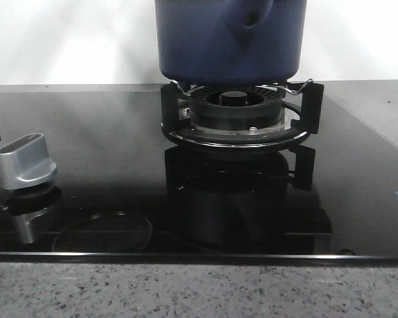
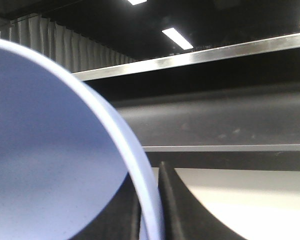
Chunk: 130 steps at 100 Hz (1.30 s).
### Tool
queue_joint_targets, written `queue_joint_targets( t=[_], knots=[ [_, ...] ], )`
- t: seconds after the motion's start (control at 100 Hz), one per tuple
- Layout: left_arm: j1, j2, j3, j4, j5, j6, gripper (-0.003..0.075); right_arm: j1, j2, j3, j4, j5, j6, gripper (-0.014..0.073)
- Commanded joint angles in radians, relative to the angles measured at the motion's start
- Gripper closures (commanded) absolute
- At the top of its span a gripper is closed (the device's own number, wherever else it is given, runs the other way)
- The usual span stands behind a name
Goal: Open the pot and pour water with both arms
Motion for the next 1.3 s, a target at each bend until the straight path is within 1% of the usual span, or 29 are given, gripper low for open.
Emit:
queue_joint_targets(
  t=[0.0,0.32,0.5,0.6,0.76,0.88,1.03,1.14,1.29],
  knots=[
    [0.000,-0.057,-0.039,-0.093,-0.015,-0.009,0.0584,-0.002,-0.054,-0.025,-0.007,-0.093,-0.001,0.0662],
    [0.000,-0.057,-0.039,-0.093,-0.015,-0.009,0.0584,-0.002,-0.054,-0.025,-0.007,-0.068,-0.001,0.0662],
    [-0.002,-0.057,-0.039,-0.093,-0.002,-0.009,0.0584,-0.002,-0.056,-0.025,0.032,-0.023,-0.001,0.0662],
    [-0.002,-0.057,-0.039,-0.099,0.017,-0.009,0.0584,-0.002,-0.063,-0.025,0.066,0.012,-0.001,0.0662],
    [-0.003,-0.057,-0.039,-0.115,0.051,-0.009,0.0584,-0.002,-0.088,-0.025,0.105,0.107,-0.001,0.0662],
    [-0.006,-0.057,-0.039,-0.148,0.066,-0.009,0.0584,-0.007,-0.120,-0.051,0.149,0.242,-0.001,0.0662],
    [-0.041,-0.057,-0.039,-0.150,0.082,-0.009,0.0584,-0.029,-0.172,-0.110,0.167,0.484,-0.001,0.0662],
    [-0.087,-0.057,-0.039,-0.148,0.083,-0.009,0.0584,-0.070,-0.223,-0.152,0.187,0.709,-0.001,0.0662],
    [-0.156,-0.057,-0.039,-0.148,0.072,-0.009,0.0584,-0.171,-0.290,-0.186,0.262,0.940,-0.001,0.0662]
  ],
)
